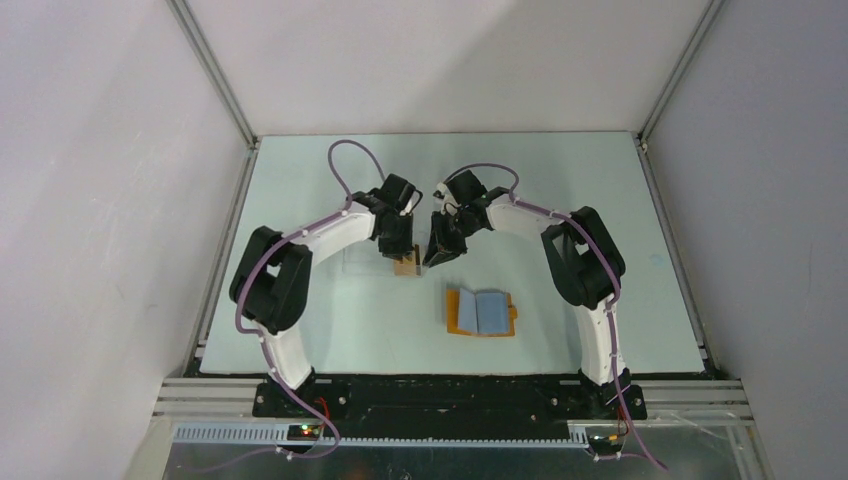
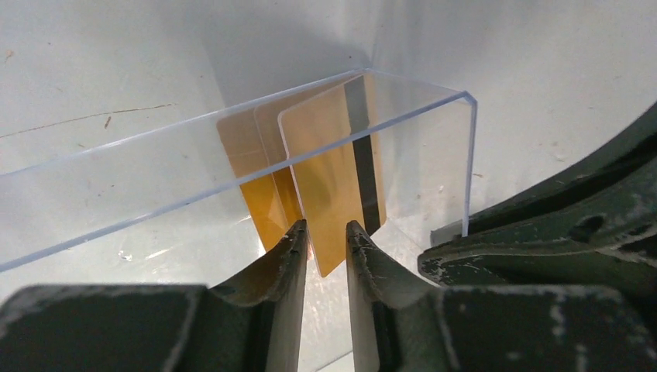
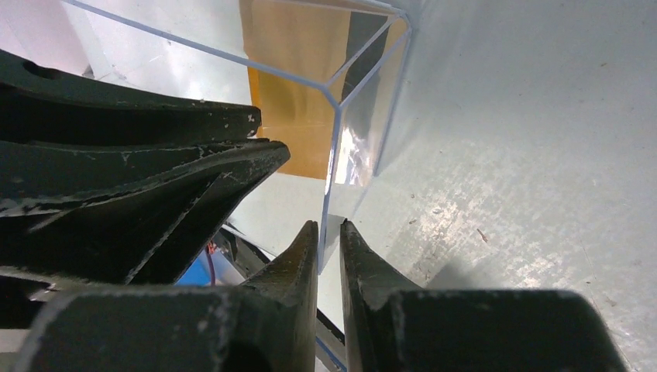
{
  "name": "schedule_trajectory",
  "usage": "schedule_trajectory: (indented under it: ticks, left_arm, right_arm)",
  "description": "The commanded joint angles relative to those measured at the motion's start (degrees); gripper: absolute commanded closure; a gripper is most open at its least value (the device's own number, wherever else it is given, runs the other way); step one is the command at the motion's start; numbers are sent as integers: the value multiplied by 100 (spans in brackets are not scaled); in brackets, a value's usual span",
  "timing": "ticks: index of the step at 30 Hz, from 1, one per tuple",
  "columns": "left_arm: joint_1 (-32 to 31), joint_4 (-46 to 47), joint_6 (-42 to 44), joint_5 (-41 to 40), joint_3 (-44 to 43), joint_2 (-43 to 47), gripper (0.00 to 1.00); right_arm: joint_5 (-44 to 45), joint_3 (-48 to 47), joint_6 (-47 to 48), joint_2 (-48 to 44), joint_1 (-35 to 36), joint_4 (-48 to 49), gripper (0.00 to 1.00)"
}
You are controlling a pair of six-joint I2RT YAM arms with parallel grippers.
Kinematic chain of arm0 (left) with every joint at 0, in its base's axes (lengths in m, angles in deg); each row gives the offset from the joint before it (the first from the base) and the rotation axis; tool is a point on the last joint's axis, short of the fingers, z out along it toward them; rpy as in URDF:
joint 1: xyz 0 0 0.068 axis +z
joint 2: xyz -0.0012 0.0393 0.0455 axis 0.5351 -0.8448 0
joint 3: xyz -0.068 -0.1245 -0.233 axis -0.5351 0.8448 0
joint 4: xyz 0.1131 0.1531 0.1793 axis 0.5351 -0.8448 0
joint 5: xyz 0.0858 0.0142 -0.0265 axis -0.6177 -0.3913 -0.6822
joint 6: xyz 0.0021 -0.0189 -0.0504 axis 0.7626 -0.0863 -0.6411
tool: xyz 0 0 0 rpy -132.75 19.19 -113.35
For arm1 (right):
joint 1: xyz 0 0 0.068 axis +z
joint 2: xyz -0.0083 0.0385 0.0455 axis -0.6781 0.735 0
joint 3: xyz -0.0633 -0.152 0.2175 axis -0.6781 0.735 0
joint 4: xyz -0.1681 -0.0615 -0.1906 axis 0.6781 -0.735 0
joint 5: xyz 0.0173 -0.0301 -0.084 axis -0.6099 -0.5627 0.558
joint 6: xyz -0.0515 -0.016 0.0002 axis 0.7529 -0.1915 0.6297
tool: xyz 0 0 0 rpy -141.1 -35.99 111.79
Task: Put the credit cards into the card holder
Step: Pick up the credit card from the storage box.
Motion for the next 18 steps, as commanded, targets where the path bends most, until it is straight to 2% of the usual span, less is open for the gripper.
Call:
schedule_trajectory:
  ticks: [1,11,18]
  left_arm:
    - [-93,-162,264,-390,-247,-147,71]
    - [-91,-154,233,-3,-392,-255,72]
    - [-121,-196,395,-178,-463,-153,71]
  right_arm:
    - [-30,4,63,106,94,-37,87]
    - [-82,-30,51,100,96,-27,88]
    - [-93,-78,71,49,103,-62,88]
